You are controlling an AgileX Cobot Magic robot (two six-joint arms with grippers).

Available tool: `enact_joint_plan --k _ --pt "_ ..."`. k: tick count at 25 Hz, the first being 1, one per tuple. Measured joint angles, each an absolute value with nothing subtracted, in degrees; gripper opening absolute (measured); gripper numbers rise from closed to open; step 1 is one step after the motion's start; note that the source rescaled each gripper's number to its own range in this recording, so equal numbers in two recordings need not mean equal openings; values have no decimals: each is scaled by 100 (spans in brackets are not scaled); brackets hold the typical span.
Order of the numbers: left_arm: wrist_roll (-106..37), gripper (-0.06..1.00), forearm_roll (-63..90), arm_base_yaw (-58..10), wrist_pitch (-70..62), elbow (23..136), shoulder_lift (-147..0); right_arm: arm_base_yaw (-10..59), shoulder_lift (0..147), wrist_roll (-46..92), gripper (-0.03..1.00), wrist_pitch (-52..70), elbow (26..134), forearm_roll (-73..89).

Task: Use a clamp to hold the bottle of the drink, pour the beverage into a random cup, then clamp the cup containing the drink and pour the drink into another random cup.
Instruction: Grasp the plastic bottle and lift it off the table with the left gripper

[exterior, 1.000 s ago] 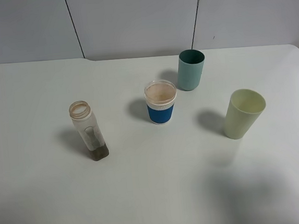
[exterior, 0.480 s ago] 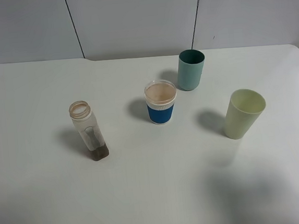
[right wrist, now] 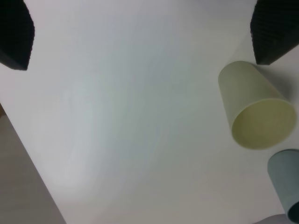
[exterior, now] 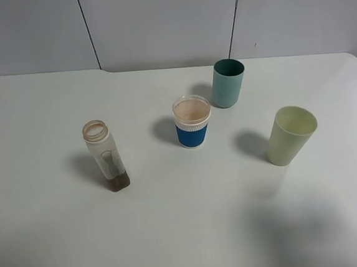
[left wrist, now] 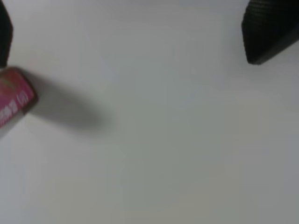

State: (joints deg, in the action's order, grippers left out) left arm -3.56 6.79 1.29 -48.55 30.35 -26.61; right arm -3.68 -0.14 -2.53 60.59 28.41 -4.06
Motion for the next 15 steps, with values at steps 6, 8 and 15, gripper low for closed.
enact_joint_plan --k 6,8,15 --pt "-861 100 1190 129 -4796 3035 -3715 -368 -14 -253 78 6059 2841 -406" --pt "-937 100 1324 129 -4824 3035 -4023 -368 -14 -253 78 6059 2841 -406" --pt "-972 100 1682 53 -4952 3040 -4937 -368 -14 -253 78 6059 2841 -406"
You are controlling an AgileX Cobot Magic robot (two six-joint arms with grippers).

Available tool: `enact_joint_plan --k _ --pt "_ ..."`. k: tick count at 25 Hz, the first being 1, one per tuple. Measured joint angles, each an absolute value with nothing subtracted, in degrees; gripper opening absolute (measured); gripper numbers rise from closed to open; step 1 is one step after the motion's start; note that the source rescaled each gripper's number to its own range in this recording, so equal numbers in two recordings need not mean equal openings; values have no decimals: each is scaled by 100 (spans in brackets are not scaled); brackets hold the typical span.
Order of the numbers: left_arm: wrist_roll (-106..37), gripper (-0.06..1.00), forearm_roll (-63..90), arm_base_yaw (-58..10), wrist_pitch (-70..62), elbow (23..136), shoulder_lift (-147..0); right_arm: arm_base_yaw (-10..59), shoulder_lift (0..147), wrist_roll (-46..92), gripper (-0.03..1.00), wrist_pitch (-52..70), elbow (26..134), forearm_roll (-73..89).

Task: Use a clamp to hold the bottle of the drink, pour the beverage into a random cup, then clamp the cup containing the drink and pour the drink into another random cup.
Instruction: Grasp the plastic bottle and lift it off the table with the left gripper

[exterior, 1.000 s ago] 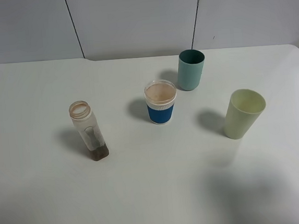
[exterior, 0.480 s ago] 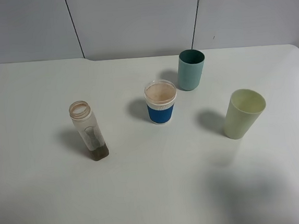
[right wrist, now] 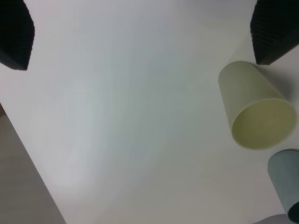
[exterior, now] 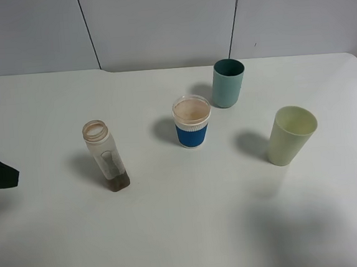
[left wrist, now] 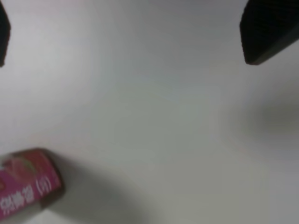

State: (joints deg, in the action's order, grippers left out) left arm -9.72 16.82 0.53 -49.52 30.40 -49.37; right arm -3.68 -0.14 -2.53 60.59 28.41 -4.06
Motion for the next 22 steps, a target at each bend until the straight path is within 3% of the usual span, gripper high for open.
enact_joint_plan --k 12,22 --pt "-72 100 1901 -1097 -4530 3066 -5812 -368 -14 -253 78 6059 2841 -406" --pt "191 100 2837 -2079 -2803 2215 -6533 -368 -14 -253 78 6059 2841 -406"
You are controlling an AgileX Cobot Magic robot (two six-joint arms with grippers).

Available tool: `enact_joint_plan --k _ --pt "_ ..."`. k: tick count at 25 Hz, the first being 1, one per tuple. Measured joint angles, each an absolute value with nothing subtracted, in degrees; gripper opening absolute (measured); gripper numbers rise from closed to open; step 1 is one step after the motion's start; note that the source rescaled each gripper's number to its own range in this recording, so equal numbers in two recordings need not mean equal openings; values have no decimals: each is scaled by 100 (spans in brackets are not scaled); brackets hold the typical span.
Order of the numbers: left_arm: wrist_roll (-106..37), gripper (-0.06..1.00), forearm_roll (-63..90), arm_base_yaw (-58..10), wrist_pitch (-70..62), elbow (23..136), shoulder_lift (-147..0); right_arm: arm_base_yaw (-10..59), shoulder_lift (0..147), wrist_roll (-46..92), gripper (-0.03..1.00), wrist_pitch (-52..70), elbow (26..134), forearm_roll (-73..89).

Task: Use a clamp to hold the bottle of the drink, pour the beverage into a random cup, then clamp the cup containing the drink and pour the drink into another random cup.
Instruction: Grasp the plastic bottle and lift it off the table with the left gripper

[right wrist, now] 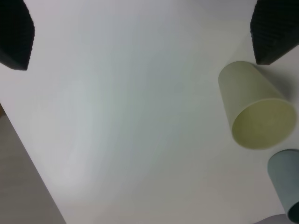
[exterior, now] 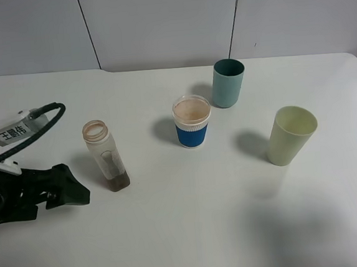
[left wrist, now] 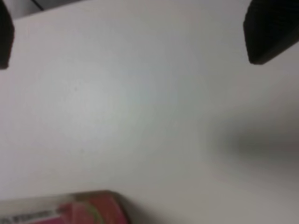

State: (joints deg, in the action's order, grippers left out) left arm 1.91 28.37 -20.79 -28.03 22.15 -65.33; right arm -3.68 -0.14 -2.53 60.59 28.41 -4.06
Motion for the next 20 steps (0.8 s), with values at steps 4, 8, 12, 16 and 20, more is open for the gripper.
enact_joint_plan --k 4,8,12,16,20 --pt "190 100 3039 -2489 -2131 2062 -6835 -368 -14 -253 78 6059 2841 -406" --pt "175 100 3273 -2840 -1468 2023 -7248 -368 -14 -253 78 6059 2841 -406" --pt "55 100 3744 -3214 -683 2023 -7740 -368 -14 -253 78 6059 2841 -406" --pt "-211 100 4304 -3654 0 2028 -8194 -368 -14 -253 78 6059 2841 -406" --pt "-544 100 4693 -4071 587 2023 -8573 -368 -14 -253 78 6059 2841 -406"
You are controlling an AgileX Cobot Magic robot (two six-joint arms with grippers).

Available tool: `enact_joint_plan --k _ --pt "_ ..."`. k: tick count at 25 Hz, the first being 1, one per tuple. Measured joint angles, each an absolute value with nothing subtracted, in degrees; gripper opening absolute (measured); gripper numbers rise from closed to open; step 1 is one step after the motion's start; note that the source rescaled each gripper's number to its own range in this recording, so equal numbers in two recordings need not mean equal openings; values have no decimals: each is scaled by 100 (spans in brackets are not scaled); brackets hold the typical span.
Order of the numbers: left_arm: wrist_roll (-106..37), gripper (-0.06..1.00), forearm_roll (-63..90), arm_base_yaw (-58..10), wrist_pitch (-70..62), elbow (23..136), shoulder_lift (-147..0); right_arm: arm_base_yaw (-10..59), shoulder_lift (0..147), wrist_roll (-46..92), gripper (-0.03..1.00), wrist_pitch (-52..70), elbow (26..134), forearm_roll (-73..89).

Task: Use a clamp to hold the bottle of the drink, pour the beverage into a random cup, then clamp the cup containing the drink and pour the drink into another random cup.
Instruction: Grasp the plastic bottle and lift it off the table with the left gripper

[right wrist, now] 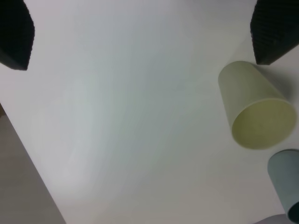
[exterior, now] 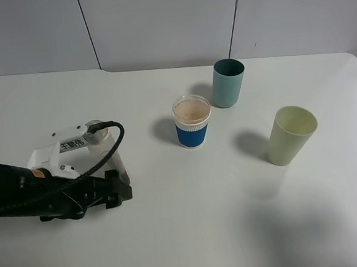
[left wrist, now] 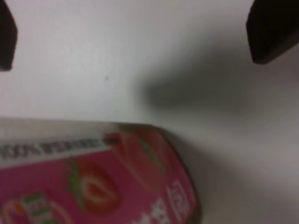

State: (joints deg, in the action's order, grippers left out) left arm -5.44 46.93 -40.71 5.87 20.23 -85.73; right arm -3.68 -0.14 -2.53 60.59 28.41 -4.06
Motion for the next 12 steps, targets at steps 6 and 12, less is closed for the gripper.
enact_joint_plan --k 6,12 --pt "-633 100 4913 -4546 1525 2028 -9038 -368 -14 -253 78 6059 2841 -406" --pt "-655 100 5252 -4812 2332 2033 -9600 -368 -14 -253 78 6059 2841 -406"
